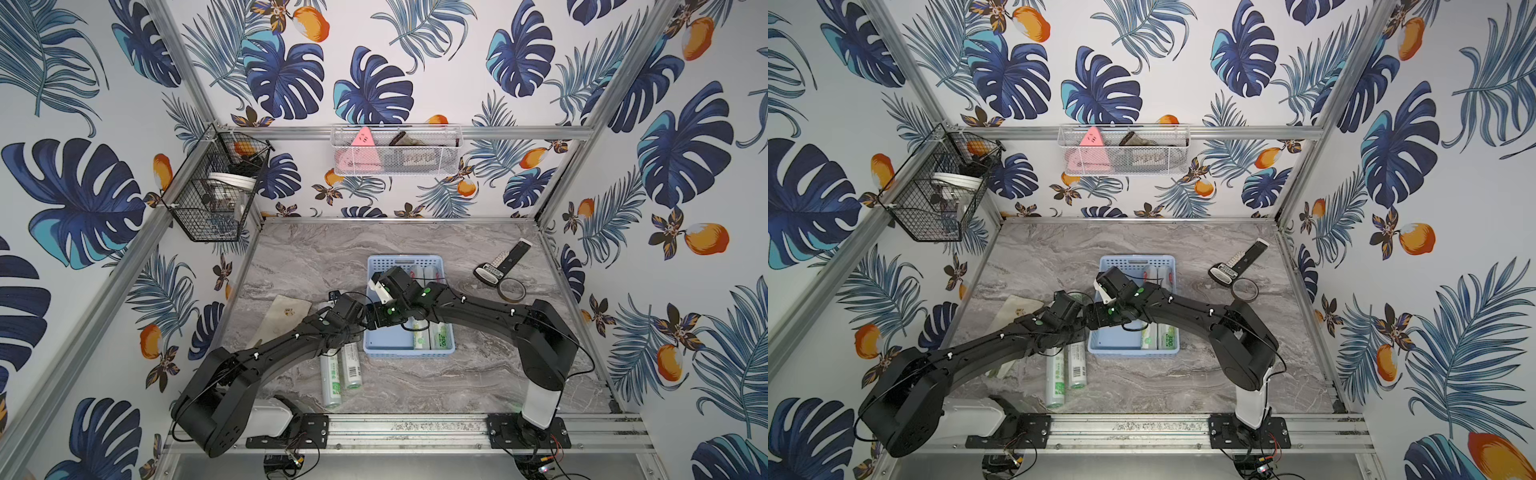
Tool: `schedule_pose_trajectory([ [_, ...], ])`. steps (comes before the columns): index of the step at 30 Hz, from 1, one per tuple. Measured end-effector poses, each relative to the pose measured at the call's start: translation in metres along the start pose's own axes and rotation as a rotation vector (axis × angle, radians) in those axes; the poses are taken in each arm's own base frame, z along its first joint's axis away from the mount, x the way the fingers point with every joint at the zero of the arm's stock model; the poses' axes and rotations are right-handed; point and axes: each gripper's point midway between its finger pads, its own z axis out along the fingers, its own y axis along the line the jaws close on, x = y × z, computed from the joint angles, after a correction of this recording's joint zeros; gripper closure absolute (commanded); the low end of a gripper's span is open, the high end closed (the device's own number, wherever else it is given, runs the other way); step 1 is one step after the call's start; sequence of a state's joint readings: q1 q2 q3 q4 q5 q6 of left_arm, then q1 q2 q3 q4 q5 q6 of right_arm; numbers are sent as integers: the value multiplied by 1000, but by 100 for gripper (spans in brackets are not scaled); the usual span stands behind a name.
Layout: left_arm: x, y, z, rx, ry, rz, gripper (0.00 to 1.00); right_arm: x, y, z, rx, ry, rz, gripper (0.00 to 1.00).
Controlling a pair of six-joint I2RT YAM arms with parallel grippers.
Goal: Put the plastic wrap into the basket
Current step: Pick up the plastic wrap from the center of the board.
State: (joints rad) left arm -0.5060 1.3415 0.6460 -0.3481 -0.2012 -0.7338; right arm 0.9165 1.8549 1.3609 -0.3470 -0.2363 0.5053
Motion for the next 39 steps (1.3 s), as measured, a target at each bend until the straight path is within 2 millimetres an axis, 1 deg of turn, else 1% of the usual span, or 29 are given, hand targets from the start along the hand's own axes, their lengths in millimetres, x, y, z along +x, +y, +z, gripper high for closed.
schedule_pose_trajectory([
  [3, 5, 1, 2, -3, 24, 4, 36, 1, -3, 1, 14, -3, 1, 17],
  [9, 11, 4, 8, -21, 49, 13, 36, 1, -5, 1, 22, -4, 5, 17],
  [17, 14, 5, 12, -30, 61, 18, 35, -2, -6, -2, 34, -20, 3, 16],
  [18, 14, 5, 13, -31, 62, 19, 36, -2, -6, -2, 33, -21, 3, 16],
  [20, 14, 5, 13, -32, 62, 23, 43, -2, -6, -3, 33, -23, 2, 16],
  [23, 14, 7, 11, -34, 60, 36, 50, -3, -6, -4, 34, -26, 2, 16],
  [27, 11, 8, 1, -25, 45, 32, 60, -4, -5, -6, 34, -32, 1, 16],
  [31, 2, 8, -15, -5, -2, 23, 69, -5, -5, -11, 39, -46, -1, 15],
  [36, -9, 6, -39, 34, -60, 8, 72, -5, -6, -21, 46, -70, -3, 14],
  [39, -18, 2, -57, 73, -101, 0, 75, -9, -6, -29, 50, -103, -1, 14],
])
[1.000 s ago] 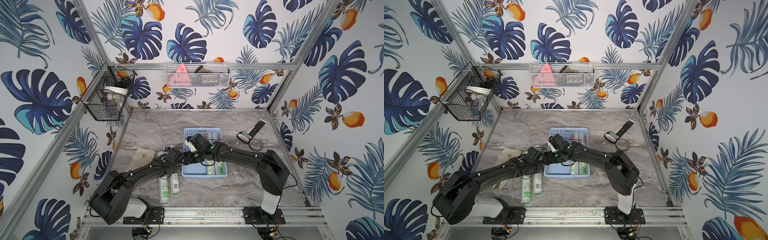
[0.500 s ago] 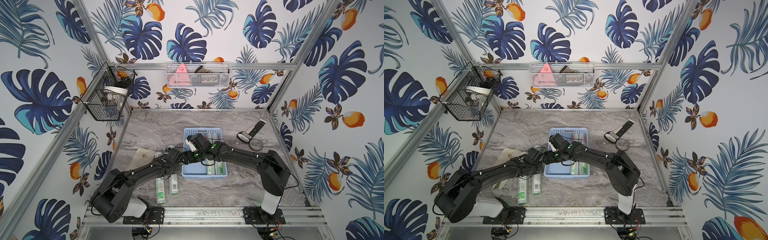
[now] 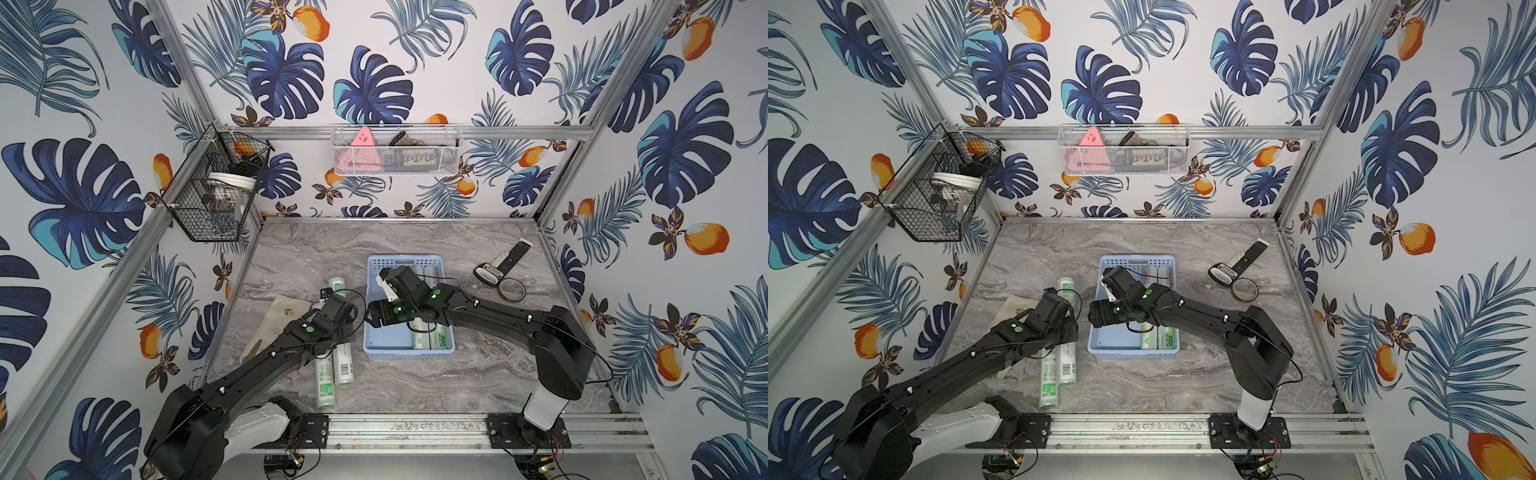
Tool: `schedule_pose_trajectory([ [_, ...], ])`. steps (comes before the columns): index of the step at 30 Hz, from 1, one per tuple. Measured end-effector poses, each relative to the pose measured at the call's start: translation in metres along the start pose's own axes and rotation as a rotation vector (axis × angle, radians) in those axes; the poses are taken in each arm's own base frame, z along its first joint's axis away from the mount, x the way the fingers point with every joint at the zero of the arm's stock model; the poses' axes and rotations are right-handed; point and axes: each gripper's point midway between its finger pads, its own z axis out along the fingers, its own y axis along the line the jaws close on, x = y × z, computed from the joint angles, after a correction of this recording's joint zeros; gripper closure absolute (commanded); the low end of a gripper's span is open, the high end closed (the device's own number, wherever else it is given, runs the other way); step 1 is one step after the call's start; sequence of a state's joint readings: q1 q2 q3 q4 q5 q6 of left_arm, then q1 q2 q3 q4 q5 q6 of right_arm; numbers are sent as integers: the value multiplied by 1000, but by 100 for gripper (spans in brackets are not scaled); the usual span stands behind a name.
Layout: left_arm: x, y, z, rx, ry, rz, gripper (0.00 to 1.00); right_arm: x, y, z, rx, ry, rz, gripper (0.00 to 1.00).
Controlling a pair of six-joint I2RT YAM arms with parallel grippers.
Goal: Put the plastic wrap into the basket
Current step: Pick up the plastic wrap from the center of the board, then place the plastic wrap in the basket.
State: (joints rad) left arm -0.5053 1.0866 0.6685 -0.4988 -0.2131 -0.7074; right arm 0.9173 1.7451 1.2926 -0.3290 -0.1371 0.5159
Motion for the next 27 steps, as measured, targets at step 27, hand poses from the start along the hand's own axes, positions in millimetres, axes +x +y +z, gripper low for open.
schedule_pose_trajectory([
  [27, -47, -110, -40, 377, 31, 58, 82, -43, -50, -78, 98, -299, 151, 13],
])
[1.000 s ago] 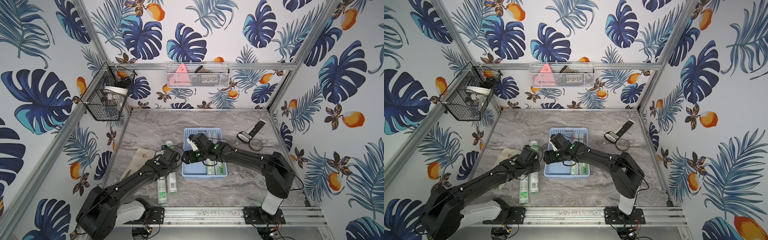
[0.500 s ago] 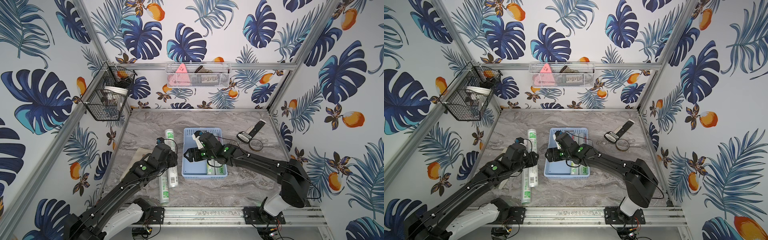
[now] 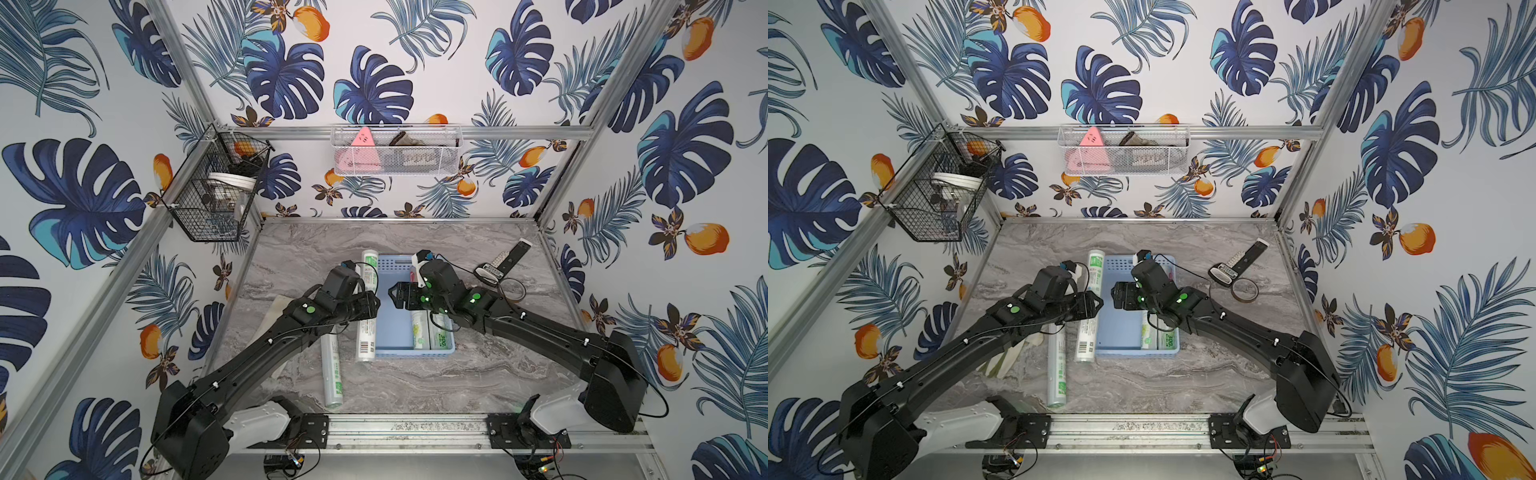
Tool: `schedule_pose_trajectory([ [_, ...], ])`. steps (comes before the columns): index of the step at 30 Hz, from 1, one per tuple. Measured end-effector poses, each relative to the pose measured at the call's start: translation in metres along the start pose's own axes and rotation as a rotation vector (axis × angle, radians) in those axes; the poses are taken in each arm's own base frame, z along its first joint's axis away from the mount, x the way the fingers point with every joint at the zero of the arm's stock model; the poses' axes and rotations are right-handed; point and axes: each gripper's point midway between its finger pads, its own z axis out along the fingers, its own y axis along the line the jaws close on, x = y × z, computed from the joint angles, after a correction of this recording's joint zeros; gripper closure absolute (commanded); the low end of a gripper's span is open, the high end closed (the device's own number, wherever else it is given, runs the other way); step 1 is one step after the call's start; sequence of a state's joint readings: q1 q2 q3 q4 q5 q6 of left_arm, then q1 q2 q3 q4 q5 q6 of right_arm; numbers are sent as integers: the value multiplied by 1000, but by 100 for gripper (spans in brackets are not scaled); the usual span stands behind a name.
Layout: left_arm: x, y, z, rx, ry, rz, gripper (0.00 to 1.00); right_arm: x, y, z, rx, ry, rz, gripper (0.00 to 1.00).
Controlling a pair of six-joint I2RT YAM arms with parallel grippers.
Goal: Put the plastic wrap into the basket
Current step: Place the plastic wrap in the basket.
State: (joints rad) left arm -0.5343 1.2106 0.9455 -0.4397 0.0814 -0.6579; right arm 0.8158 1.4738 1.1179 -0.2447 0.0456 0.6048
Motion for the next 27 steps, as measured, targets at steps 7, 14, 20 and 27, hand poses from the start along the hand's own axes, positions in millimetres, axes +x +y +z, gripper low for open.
schedule_pose_trajectory([
  [7, -5, -26, 39, 34, 30, 10, 82, -4, -42, -2, -7, 46, 135, 13],
  [14, -12, -36, 84, 10, 53, 15, 84, -14, -68, -11, 1, 34, 212, 12],
  [20, -8, -39, 114, -9, 74, 7, 84, -13, -75, -12, 11, 48, 228, 12],
  [27, 4, -33, 127, -47, 78, 12, 84, -5, -80, -3, 25, 79, 235, 12],
])
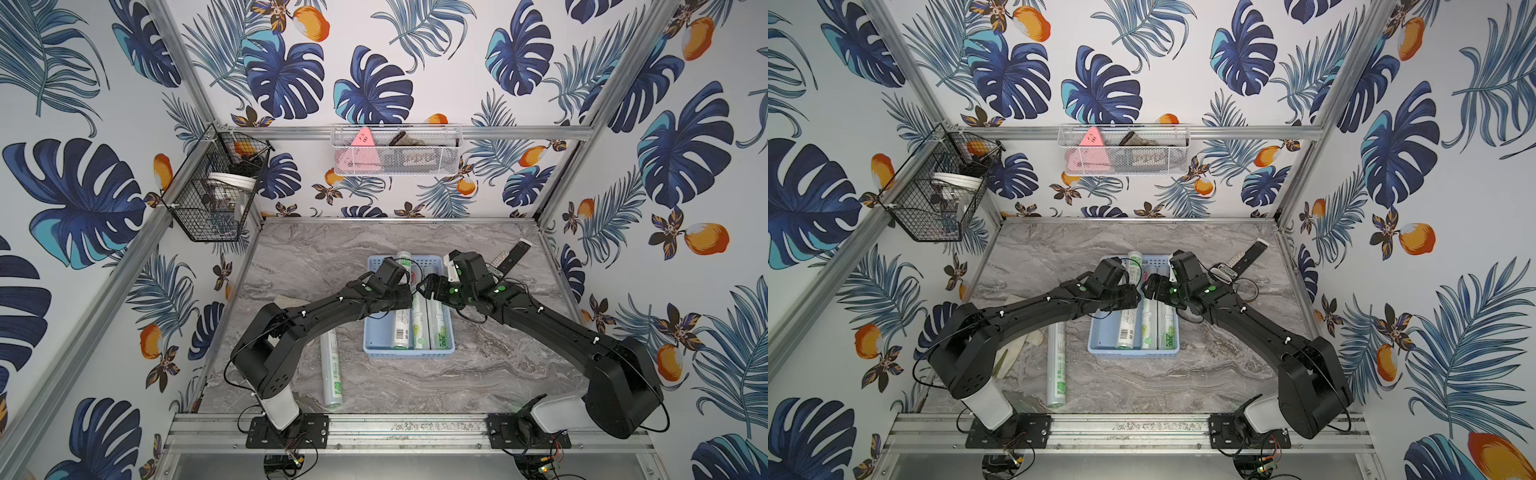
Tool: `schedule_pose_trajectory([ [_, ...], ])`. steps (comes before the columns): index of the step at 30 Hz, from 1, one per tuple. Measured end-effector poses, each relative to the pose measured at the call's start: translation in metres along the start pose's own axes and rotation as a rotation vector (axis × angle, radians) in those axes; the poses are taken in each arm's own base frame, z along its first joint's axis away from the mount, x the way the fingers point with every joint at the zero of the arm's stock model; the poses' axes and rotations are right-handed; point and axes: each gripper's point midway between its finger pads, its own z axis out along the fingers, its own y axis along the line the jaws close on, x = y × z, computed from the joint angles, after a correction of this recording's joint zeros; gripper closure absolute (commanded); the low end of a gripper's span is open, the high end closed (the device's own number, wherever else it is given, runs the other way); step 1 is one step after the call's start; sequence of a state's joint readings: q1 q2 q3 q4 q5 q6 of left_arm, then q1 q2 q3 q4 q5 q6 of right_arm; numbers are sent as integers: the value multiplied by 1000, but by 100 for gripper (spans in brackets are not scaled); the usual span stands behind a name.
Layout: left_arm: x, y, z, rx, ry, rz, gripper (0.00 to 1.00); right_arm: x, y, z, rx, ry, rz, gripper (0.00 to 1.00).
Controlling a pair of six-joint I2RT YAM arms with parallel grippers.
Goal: Put the plastic wrap into the basket
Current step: Place the plastic wrap in the basket.
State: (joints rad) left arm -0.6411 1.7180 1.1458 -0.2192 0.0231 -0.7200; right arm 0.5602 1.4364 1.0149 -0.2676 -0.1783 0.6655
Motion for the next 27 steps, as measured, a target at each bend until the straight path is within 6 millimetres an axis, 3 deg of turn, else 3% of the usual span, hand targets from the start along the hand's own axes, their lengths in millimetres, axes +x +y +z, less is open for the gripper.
schedule_pose_trajectory([
  [16, 10, 21, 26, -123, 26, -17, 84, 9, -17, 13, 124, 3, -22, 12],
  [20, 13, 23, 33, -132, 39, -25, 83, 15, -11, 12, 172, -16, -68, 10],
  [27, 18, 22, 42, -125, 62, -25, 82, 18, -30, 20, 251, -24, -63, 9],
])
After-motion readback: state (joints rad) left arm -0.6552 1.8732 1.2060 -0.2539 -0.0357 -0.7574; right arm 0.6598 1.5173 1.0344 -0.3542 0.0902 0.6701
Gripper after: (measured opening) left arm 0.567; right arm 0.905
